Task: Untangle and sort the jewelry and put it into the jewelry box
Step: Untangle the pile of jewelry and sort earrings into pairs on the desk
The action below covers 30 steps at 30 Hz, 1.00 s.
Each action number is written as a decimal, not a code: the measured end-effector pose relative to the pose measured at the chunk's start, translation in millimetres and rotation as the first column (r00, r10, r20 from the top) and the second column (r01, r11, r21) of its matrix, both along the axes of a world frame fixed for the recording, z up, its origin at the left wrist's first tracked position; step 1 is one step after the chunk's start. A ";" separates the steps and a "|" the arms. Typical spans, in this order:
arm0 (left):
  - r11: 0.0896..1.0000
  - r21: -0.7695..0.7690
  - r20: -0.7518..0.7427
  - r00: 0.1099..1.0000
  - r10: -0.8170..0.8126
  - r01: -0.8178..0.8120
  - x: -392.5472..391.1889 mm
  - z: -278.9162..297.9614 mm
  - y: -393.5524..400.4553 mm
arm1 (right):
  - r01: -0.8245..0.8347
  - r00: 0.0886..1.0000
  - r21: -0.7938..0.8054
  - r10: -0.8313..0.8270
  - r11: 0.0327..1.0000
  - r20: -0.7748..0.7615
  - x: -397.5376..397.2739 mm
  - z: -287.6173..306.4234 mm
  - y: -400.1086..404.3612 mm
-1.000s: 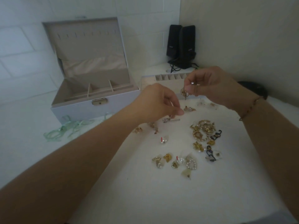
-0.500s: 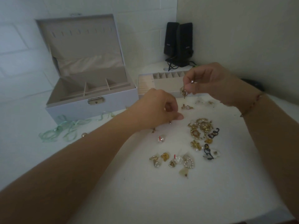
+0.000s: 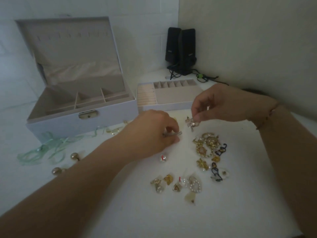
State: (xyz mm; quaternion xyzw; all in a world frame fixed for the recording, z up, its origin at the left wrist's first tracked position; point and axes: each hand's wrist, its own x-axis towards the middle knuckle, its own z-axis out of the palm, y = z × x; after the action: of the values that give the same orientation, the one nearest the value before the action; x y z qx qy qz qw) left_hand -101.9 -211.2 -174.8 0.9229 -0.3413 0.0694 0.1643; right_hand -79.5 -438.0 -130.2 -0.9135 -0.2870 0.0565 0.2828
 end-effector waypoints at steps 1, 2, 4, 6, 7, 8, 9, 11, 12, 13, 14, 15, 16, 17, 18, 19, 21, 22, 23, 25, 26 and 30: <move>1.000 -0.004 0.001 1.000 -0.011 0.011 0.4 -0.4 -0.5 | -0.010 1.000 -0.027 0.010 1.000 0.001 0.6 -1.0 1.5; 1.000 -0.003 0.002 1.000 -0.021 0.021 0.5 -0.6 -0.7 | -0.021 1.000 -0.059 0.021 0.998 -0.002 1.3 -2.2 3.0; 0.999 0.000 0.004 0.999 -0.036 0.036 0.9 -1.9 0.2 | -0.032 0.999 -0.123 0.030 0.992 -0.019 3.7 -6.8 6.6; 0.999 -0.011 0.015 0.999 -0.042 0.043 1.9 -3.4 2.9 | -0.038 0.999 -0.172 0.032 0.984 -0.038 6.4 -12.2 9.2; 0.999 -0.015 0.019 0.999 -0.042 0.042 2.1 -3.8 4.6 | -0.040 0.998 -0.181 0.033 0.983 -0.044 7.2 -14.1 10.2; 0.999 -0.023 0.021 0.999 -0.043 0.043 2.0 -4.2 6.5 | -0.037 0.999 -0.181 0.029 0.983 -0.044 7.2 -14.9 10.8; 0.998 -0.033 0.021 0.999 -0.046 0.047 2.0 -4.6 8.2 | -0.028 0.999 -0.179 0.023 0.983 -0.031 6.9 -15.0 11.0; 0.997 -0.053 0.018 0.998 -0.055 0.056 1.5 -5.3 10.8 | 0.000 1.000 -0.164 0.001 0.986 0.007 5.2 -12.1 9.3; 0.996 -0.061 0.018 0.998 -0.062 0.063 0.9 -5.8 12.1 | 0.024 1.000 -0.137 -0.022 0.990 0.023 3.8 -9.0 7.0; 0.995 -0.068 0.022 0.997 -0.070 0.071 0.3 -6.5 13.6 | 0.055 0.998 -0.104 -0.051 0.993 0.039 2.2 -5.2 4.0; 0.994 -0.076 0.026 0.997 -0.076 0.078 -0.3 -6.8 15.4 | 0.085 0.995 -0.082 -0.081 0.993 0.058 0.0 -0.4 0.7; 0.993 -0.084 0.028 0.996 -0.081 0.083 -1.0 -6.7 17.0 | 0.105 0.992 -0.083 -0.099 0.991 0.075 -2.4 4.3 -2.1; 0.992 -0.097 0.029 0.996 -0.082 0.085 -1.7 -6.4 18.5 | 0.112 0.992 -0.114 -0.104 0.987 0.074 -6.0 8.4 -3.7; 0.990 -0.111 0.028 0.996 -0.079 0.082 -1.8 -5.6 19.6 | 0.100 0.994 -0.163 -0.092 0.982 0.058 -10.1 11.5 -4.1; 0.989 -0.123 0.029 0.997 -0.074 0.077 -1.6 -4.5 20.5 | 0.078 0.997 -0.215 -0.072 0.974 0.036 -15.2 12.6 -2.9; 0.989 -0.127 0.035 0.997 -0.070 0.074 -0.9 -3.9 21.1 | 0.055 0.998 -0.253 -0.051 0.966 0.021 -20.4 11.2 -0.6; 0.988 -0.127 0.060 0.995 -0.079 0.086 -0.2 -3.2 21.2 | 0.030 0.999 -0.300 -0.022 0.953 0.028 -30.6 3.4 3.1; 0.987 -0.126 0.071 0.994 -0.089 0.097 -0.8 -2.8 21.2 | 0.021 0.999 -0.312 -0.005 0.950 0.051 -35.1 -2.0 4.2; 0.987 -0.121 0.074 0.992 -0.100 0.108 -1.5 -2.6 21.1 | 0.014 0.997 -0.310 0.008 0.951 0.070 -39.0 -8.4 4.1; 0.985 -0.104 0.066 0.989 -0.129 0.136 -3.6 -2.1 21.4 | 0.007 0.995 -0.266 0.019 0.964 0.094 -45.3 -20.2 1.3; 0.983 -0.100 0.059 0.987 -0.147 0.152 -4.7 -1.7 21.8 | 0.015 0.994 -0.243 0.011 0.970 0.107 -48.2 -23.9 -0.9; 0.974 -0.080 0.054 0.977 -0.209 0.212 -6.1 1.5 23.9 | 0.055 0.994 -0.207 -0.033 0.977 0.106 -59.3 -24.9 -10.6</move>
State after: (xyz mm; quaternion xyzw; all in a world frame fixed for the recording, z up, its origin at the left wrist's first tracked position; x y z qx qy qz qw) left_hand -107.9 -187.3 -173.3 0.8718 -0.4376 0.0869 0.2023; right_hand -138.7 -448.6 -155.2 -0.9460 -0.2732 0.0337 0.1712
